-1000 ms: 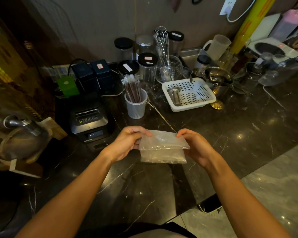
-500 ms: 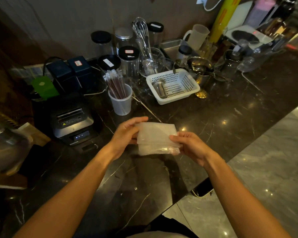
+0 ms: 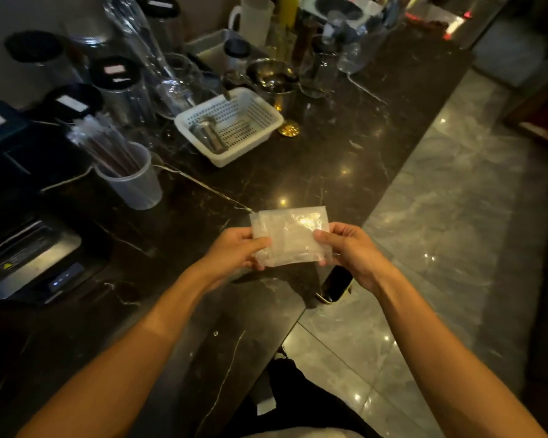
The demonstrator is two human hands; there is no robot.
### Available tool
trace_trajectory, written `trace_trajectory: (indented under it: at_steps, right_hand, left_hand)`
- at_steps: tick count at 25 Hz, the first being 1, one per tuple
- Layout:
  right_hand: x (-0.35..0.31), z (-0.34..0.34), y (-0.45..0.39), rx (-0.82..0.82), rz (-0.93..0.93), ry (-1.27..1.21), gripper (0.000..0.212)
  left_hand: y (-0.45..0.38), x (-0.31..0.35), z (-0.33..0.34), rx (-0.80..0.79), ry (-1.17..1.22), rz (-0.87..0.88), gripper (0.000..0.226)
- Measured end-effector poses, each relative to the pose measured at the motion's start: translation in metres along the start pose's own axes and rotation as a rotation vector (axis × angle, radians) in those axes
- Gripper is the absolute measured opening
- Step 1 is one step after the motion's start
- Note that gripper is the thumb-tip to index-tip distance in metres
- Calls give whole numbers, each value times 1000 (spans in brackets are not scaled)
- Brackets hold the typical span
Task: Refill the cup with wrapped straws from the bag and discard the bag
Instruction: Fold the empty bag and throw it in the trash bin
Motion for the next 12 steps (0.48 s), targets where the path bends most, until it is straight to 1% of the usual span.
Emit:
trace_trajectory:
  at_steps: [1, 3, 4, 5, 8, 9, 12]
  right_hand:
    - [3, -11, 5, 19, 18, -64, 11]
    - [7, -35, 13, 33, 44, -189, 25]
    - [9, -46, 17, 36, 52, -211, 31]
    - [11, -58, 19, 47, 49, -200, 32]
    - [13, -97, 21, 139, 11, -90, 18]
    - [13, -109, 19, 161, -6, -76, 15]
    - [9, -151, 11, 191, -39, -94, 12]
  left_hand:
    - [-5, 5, 8, -1, -15, 15, 22]
    - [-17, 13, 28, -6, -49, 32, 27]
    - [-22, 16, 38, -13, -65, 35, 28]
    - [-26, 21, 48, -24, -75, 33, 28]
    - [-35, 30, 87, -64, -58, -38, 16]
    - [-37, 32, 102, -91, -40, -68, 17]
    - [-60, 37, 150, -141, -132, -80, 39]
Point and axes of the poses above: each hand's wrist, its own y-axis away from the middle knuckle, its own z-axis out of the palm, x = y × z, the point moved 6 cm from there along -y, towards the middle knuckle, and after that the axes turned 11 degrees about -y, right-handed, at the moved point
